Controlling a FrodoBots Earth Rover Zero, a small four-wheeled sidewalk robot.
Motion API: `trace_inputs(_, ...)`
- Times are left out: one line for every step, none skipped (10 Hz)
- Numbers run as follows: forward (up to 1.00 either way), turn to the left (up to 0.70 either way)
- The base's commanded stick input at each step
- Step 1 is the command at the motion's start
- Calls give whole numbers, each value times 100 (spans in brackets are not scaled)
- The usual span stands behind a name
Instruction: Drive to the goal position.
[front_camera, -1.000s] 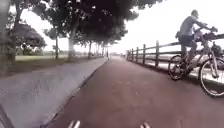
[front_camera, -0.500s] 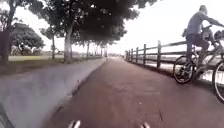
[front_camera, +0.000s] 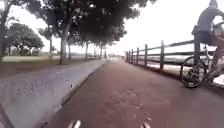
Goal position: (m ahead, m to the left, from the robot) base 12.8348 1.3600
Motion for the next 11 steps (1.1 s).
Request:
trace_inputs(70, 39)
trace_inputs(70, 7)
trace_inputs(70, 7)
trace_inputs(70, 7)
trace_inputs(70, 7)
trace_inputs(70, 7)
trace_inputs(70, 7)
trace_inputs(70, 7)
trace_inputs(70, 7)
trace_inputs(70, 7)
trace_inputs(70, 7)
